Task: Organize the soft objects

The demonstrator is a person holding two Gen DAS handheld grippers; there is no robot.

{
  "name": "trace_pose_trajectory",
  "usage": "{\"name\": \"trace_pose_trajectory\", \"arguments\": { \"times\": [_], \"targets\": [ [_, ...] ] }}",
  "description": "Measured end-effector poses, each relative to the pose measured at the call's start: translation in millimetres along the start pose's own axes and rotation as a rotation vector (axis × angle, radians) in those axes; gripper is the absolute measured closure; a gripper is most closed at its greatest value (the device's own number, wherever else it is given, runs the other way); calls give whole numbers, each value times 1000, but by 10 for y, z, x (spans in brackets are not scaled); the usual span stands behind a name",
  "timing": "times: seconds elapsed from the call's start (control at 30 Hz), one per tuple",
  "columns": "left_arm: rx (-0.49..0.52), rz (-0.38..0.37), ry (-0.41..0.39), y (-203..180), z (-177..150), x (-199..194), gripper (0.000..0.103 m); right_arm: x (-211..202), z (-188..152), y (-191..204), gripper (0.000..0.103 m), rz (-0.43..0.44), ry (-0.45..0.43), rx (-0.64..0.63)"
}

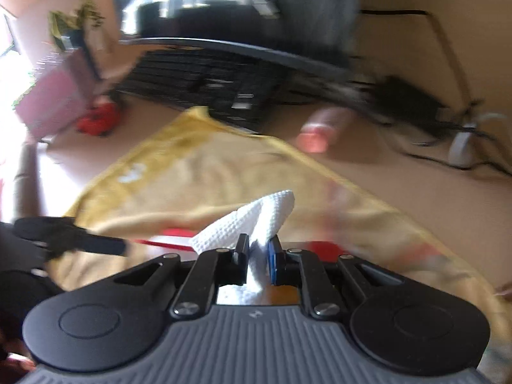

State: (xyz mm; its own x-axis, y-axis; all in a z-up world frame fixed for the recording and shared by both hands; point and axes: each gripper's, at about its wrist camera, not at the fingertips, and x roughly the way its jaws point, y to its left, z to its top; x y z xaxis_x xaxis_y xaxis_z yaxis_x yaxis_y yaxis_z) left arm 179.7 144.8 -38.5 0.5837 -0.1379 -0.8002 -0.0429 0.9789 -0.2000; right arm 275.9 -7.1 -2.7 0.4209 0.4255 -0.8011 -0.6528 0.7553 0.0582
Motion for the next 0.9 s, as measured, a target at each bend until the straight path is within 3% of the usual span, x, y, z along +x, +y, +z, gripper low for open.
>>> {"name": "trace_pose_trajectory", "arguments": {
  "times": [0.2, 0.27, 0.4, 0.57, 0.63, 0.67, 0.73, 0.83, 0.9],
  "targets": [
    [305, 12, -76, -383, 109, 1, 4, 56, 20, -363, 89, -125, 31, 6],
    [339, 2, -84, -464, 163, 9, 4, 30, 1, -443, 89, -152, 27, 7],
    [264, -32, -53, -459, 248, 40, 3, -31, -28, -627, 89, -227, 40, 16],
    [208, -3, -15, -420, 225, 81, 2, -119, -128, -749, 87, -276, 78, 11],
    [172, -14, -4, -357, 214, 78, 2, -166, -143, -768, 72, -282, 79, 13],
    [153, -18, 1, -324, 211, 73, 2, -213, -129, -774, 60, -296, 72, 24],
    [123, -13, 4, -261, 204, 57, 2, -372, -61, -765, 56, -322, 24, 76],
    [72, -6, 6, -161, 190, 45, 2, -619, 47, -704, 43, -240, -54, 213],
    [38, -10, 4, -114, 186, 42, 2, -666, 85, -655, 43, -79, -62, 365]
  ]
}}
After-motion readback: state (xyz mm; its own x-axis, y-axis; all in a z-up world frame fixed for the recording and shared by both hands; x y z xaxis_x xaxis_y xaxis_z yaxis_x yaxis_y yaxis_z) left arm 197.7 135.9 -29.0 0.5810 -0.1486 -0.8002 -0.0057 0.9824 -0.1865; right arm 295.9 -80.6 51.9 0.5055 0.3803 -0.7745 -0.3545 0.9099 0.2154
